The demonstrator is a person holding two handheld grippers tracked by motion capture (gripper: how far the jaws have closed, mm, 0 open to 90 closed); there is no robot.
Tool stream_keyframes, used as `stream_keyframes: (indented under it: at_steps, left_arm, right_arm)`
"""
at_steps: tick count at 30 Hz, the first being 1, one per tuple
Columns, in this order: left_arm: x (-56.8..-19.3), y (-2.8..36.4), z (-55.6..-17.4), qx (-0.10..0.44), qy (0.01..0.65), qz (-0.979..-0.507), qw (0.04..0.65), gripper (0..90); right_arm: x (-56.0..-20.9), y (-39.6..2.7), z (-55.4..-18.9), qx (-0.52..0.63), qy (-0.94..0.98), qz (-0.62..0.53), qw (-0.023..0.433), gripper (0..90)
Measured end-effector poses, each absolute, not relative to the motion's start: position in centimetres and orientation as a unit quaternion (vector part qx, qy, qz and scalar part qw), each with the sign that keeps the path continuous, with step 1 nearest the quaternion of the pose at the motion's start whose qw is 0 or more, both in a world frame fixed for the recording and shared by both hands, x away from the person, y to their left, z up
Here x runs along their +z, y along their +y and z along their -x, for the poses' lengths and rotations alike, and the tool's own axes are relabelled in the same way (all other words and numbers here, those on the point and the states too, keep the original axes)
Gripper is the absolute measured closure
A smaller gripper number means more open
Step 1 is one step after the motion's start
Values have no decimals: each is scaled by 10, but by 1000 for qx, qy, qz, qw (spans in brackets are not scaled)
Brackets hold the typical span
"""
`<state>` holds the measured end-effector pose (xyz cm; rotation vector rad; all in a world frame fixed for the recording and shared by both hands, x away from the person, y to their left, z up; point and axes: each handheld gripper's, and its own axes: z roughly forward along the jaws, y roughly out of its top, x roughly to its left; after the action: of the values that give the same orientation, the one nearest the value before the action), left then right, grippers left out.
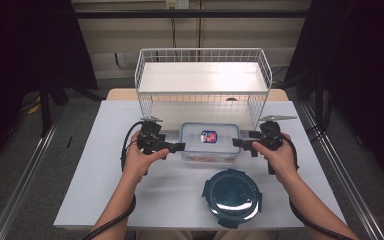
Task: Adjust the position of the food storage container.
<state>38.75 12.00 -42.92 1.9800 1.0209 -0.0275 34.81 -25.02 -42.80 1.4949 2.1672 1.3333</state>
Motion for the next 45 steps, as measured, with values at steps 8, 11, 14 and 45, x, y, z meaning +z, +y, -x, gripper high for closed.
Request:
stream_keyframes:
  at_steps: [8,11,14,45]
  left_arm:
    - [-438,115,-395,-15,428,-785,448,81]
    - [-443,112,-399,-33,442,-768,462,168]
    - [-447,110,-403,-51,457,-763,453,210]
    - [-467,96,-411,-127,503,-710,476,244]
  right_arm:
    - [-434,-245,-352,448,714,-532,82,166]
    - [-437,-244,-351,448,712,-536,73,253]
    - [-440,-245,-353,455,701,-546,52,298]
    - [-464,-252,-362,472,601,-639,-80,345]
